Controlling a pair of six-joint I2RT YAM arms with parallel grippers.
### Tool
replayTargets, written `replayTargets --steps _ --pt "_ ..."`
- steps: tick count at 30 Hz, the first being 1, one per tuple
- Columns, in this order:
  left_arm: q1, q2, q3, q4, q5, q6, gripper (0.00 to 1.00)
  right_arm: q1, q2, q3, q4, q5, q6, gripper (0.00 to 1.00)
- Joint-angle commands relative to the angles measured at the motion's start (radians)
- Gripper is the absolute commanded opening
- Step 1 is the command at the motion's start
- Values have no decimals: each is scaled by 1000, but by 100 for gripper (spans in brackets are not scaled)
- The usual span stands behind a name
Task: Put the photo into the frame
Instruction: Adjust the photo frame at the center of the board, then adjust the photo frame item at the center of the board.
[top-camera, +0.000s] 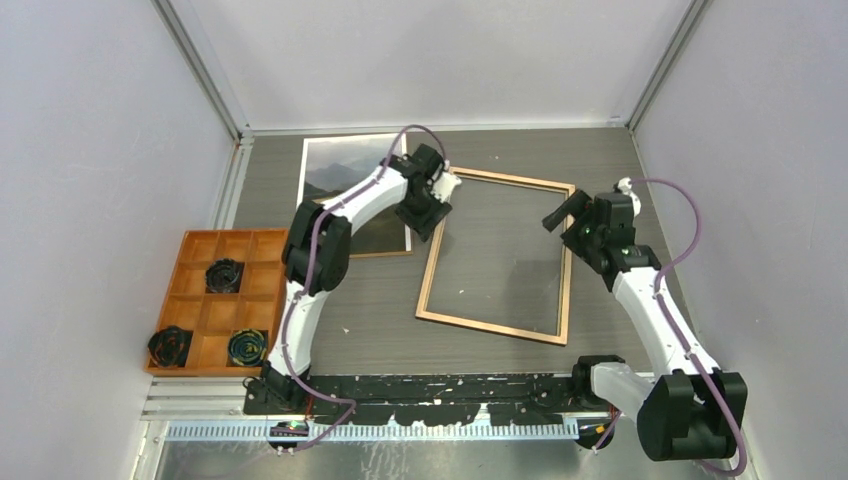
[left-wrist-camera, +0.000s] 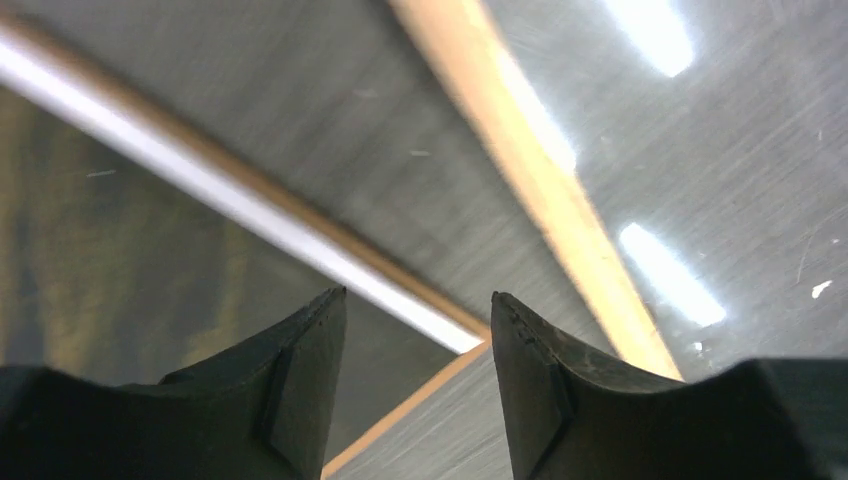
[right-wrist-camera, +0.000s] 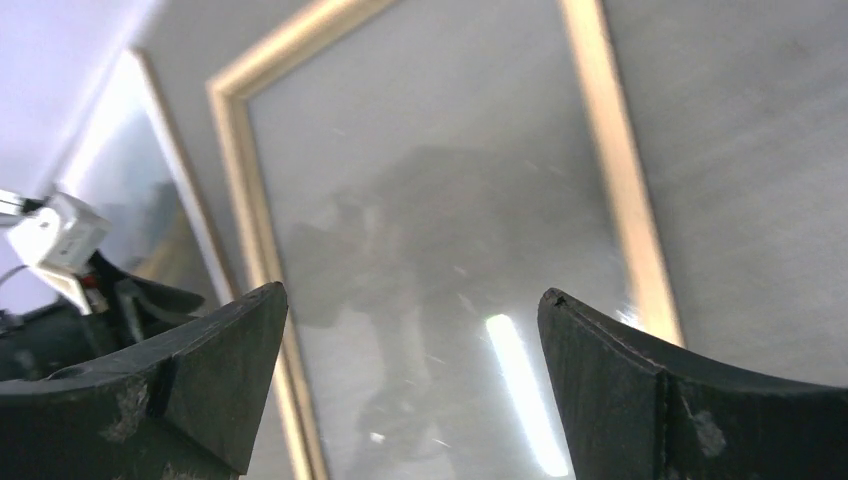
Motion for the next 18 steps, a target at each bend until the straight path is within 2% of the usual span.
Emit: replayTargets --steps 1,2,4,7,9,12,18 --pt "196 -137 190 -131 74 11 59 1 97 146 218 -182 129 100" --pt "241 -141 223 -153 68 15 62 4 145 188 288 -241 158 100" --pt "343 -146 285 -176 64 15 71 76 274 310 318 -241 179 100" --pt "484 -107 392 -227 24 15 77 271 493 614 104 -70 59 100" --pt "556 -66 449 -253 -27 16 77 368 639 758 79 -49 26 100" --pt "643 -28 452 -224 -138 9 74 458 828 918 68 -34 23 100" --pt "689 21 376 -129 -297 -1 66 563 1122 1129 34 19 18 100"
